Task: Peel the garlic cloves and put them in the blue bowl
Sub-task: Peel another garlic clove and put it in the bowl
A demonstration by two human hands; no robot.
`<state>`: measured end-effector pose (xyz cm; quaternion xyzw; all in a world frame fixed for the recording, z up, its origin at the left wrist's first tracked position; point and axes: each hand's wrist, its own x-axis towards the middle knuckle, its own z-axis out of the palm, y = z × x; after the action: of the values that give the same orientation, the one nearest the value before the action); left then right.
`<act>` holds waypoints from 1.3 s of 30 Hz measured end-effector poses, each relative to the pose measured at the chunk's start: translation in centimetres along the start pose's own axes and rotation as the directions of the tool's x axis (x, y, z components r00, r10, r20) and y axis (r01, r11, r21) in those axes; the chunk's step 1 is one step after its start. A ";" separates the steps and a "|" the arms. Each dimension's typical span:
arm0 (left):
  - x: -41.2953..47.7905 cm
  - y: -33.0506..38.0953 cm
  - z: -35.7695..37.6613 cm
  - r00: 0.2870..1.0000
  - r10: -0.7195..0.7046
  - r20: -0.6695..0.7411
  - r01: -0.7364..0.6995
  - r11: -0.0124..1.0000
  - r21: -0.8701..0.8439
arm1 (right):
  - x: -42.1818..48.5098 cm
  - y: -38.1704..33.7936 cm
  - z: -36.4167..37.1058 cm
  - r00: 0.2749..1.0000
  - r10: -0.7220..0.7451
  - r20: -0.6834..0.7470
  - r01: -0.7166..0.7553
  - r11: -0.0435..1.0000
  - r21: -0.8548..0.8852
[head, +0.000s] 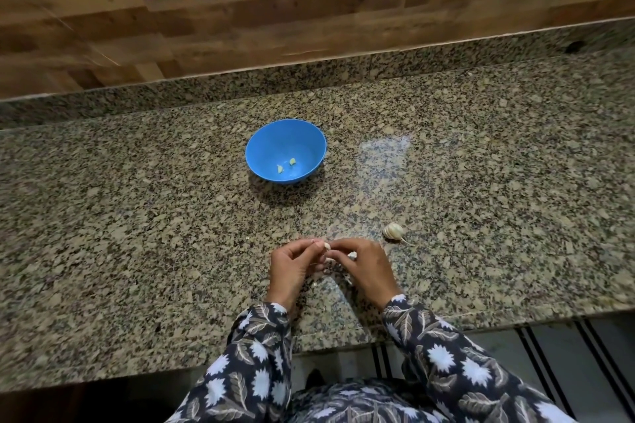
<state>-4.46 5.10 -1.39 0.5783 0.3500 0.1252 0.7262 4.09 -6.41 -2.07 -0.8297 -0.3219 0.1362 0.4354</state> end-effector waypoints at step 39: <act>0.4 0.1 -0.9 0.998 -0.060 0.033 0.063 0.996 -0.063 | 0.3 0.2 -0.5 0.862 0.486 0.144 -0.473 0.670 0.572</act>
<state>-4.79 6.03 -1.53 0.5455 0.3520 0.1049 0.7533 4.65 -6.59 -1.98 -0.7088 -0.0298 0.3300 0.6228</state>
